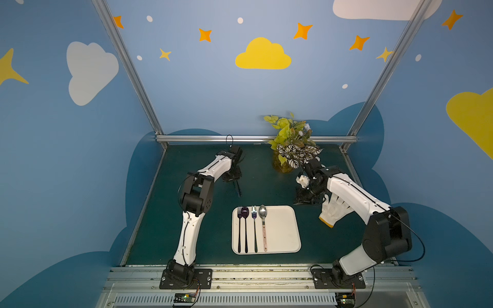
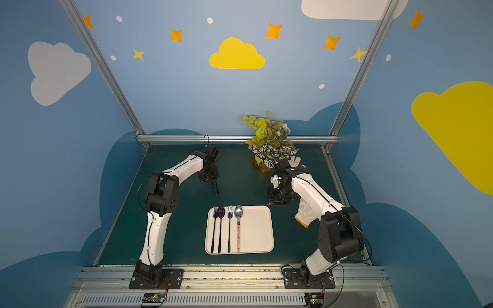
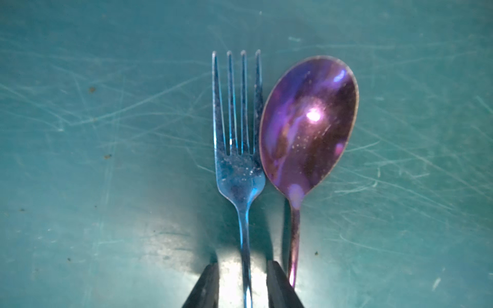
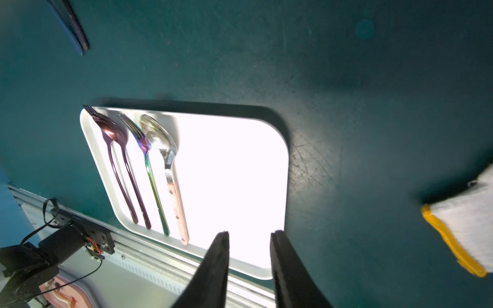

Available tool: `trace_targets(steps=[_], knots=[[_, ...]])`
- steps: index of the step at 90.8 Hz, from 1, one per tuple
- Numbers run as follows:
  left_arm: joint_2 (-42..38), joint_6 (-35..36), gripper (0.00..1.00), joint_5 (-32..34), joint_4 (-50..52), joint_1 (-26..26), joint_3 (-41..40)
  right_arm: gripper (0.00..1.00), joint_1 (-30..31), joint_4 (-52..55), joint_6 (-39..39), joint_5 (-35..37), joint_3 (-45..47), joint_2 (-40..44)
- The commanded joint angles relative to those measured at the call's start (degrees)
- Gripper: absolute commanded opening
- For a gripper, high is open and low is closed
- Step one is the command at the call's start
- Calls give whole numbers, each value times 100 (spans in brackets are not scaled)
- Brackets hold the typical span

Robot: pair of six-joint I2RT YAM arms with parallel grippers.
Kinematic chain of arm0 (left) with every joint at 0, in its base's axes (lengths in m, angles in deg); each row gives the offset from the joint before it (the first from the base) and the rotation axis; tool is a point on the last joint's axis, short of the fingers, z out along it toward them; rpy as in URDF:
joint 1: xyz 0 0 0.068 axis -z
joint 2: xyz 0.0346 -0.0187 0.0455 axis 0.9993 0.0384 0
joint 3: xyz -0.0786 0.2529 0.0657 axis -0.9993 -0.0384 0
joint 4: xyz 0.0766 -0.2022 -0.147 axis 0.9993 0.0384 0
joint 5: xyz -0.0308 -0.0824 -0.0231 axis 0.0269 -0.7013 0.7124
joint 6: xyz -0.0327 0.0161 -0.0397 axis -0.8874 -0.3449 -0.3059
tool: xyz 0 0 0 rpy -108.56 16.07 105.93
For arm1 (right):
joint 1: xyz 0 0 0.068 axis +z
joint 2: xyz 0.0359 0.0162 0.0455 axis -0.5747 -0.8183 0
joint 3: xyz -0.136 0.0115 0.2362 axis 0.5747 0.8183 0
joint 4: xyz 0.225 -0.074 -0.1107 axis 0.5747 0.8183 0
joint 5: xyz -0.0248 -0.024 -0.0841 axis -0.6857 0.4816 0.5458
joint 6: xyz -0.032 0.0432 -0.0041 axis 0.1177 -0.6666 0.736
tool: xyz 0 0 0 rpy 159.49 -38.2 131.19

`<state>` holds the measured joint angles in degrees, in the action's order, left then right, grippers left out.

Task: Set the spoon and fork side by side
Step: Pick up the fork at the center of the board.

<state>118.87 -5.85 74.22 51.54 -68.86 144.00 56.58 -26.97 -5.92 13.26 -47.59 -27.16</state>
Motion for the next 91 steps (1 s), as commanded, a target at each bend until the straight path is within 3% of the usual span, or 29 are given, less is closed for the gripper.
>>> trace_targets(steps=[1, 24, 48, 63, 79, 91], knots=[[114, 52, 28, -23, 8, -73, -43, 31, 30, 26, 0, -77, -182, -60], [-160, 405, 3, 82, -215, -189, -380, 31, 46, 112, 20, -95, -290, -57], [-1171, 998, 3, 256, -505, -369, -1004, 27, 87, 134, -22, -18, -237, 179], [-2169, 1093, 3, -146, -628, -315, -1553, 27, 78, 128, -37, 151, -210, 369], [-3533, 719, 3, -959, -1094, 183, -2537, 27, 4, 133, -80, 358, -201, 536], [-4473, -331, 3, -1331, -2058, 1028, -3634, 27, -215, 121, -59, 310, -142, 658]])
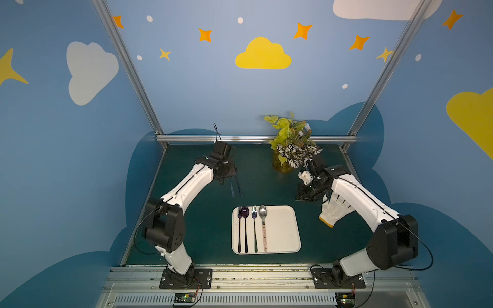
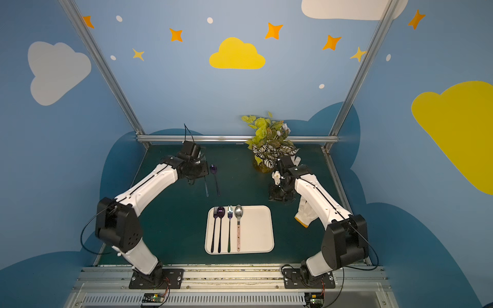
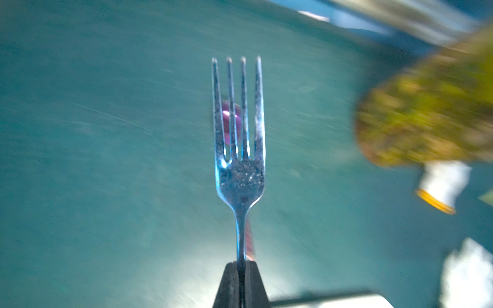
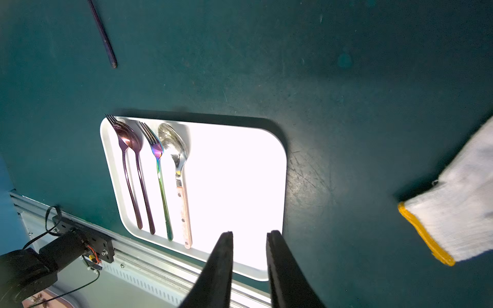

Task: Set the spoon and fork side by side
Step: Pick up the fork at the center of the board, then place the fork on the tray.

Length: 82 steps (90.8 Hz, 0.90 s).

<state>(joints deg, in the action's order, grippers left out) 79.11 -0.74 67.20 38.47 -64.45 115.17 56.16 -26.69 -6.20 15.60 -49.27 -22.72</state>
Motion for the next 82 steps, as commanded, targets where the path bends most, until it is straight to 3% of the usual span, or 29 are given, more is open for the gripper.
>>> trace_targets(steps=[1, 16, 35, 52, 82], knots=[[-552, -974, 3, -630, -822, 699, -846, 27, -201, 90, -24, 66, 35, 238], [-740, -2428, 3, -276, -2182, 2149, -1858, 26, -595, 52, 22, -219, 298, 523], [88, -3125, 3, 61, -2813, 3504, -1924, 26, -873, 62, 144, -464, 595, 865], [763, -3308, 3, 39, -3199, 3740, -1837, 27, -971, 122, 265, -620, 717, 1041], [1103, -2927, 3, 293, -2013, 3698, -1394, 27, -1144, 208, 483, -815, 806, 1172]])
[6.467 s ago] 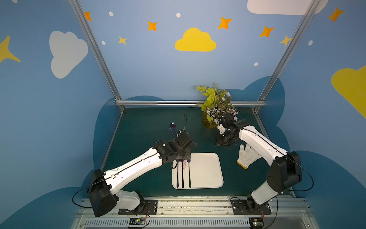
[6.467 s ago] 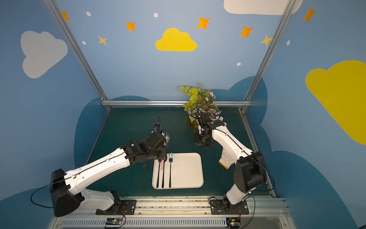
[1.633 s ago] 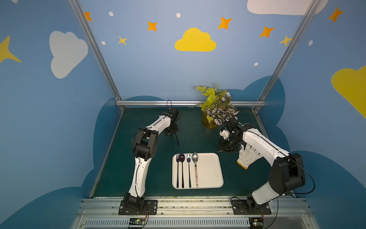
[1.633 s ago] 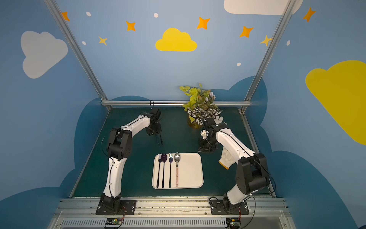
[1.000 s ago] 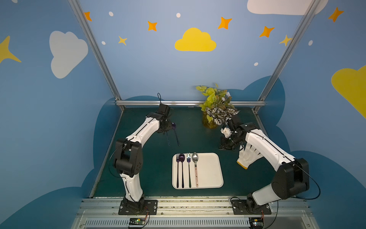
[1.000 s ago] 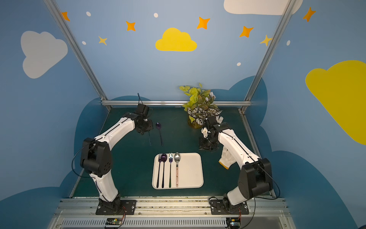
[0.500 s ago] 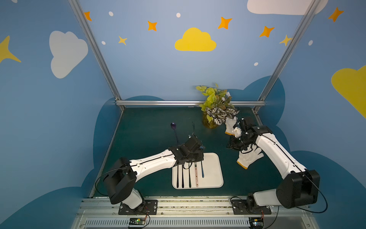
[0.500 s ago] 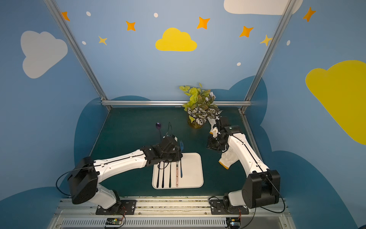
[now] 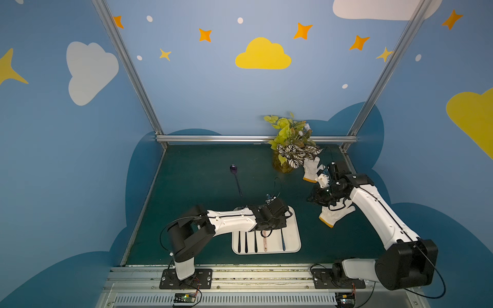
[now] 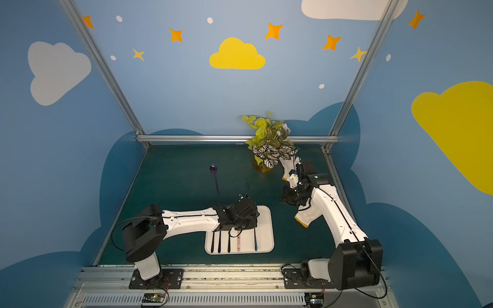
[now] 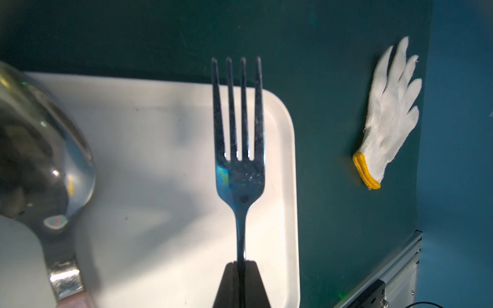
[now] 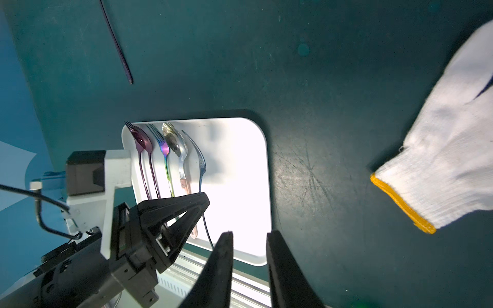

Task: Set the spoon and fork side by side
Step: Place the fork on the tray.

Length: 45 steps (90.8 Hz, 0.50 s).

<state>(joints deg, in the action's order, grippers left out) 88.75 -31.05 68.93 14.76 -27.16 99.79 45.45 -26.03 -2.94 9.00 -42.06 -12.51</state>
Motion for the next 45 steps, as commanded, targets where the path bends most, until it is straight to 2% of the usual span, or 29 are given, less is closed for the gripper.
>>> trace_targets(steps=[1, 45], knots=[[155, 83, 3, 116, 356, -29, 147, 27, -82, 140, 171, -166, 91, 153], [394, 311, 3, 56, 448, -129, 99, 27, -118, 146, 184, -222, 194, 192]])
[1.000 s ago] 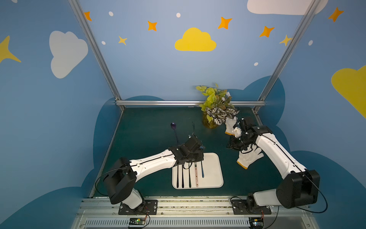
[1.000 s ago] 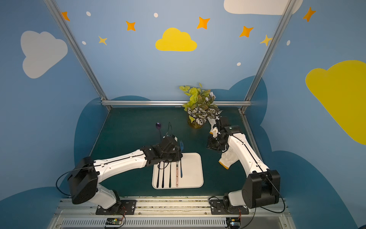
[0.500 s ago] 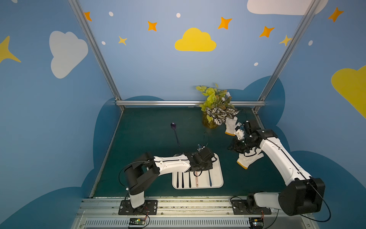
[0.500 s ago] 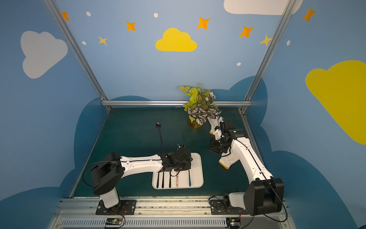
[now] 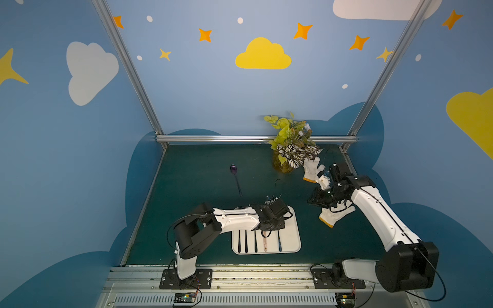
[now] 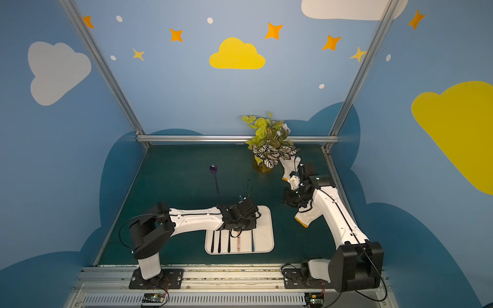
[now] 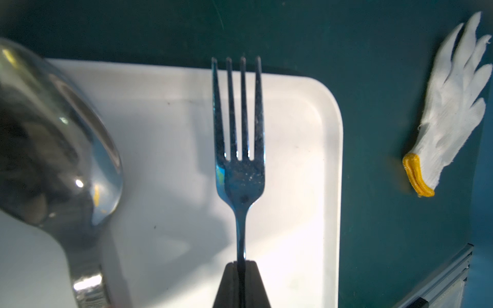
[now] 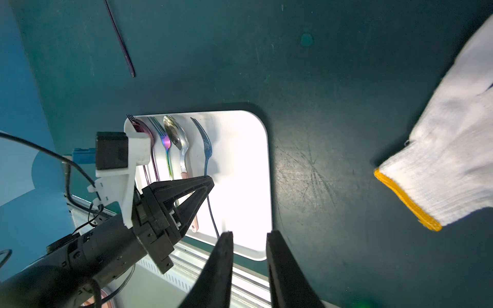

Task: Set the spoon and fork side by side
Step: Place the fork on the tray.

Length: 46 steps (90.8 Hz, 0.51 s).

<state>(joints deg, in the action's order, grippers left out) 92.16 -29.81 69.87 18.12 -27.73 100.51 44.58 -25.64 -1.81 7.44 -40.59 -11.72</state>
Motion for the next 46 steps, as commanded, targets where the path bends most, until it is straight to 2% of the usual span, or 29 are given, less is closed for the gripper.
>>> trace_targets(steps=[1, 46], knots=[[55, 199, 3, -45, 113, -78, 30, 27, -29, 111, 71, -64, 47, 112], [225, 241, 6, -154, 122, -154, 58, 27, -61, 147, 71, -32, 73, 120]])
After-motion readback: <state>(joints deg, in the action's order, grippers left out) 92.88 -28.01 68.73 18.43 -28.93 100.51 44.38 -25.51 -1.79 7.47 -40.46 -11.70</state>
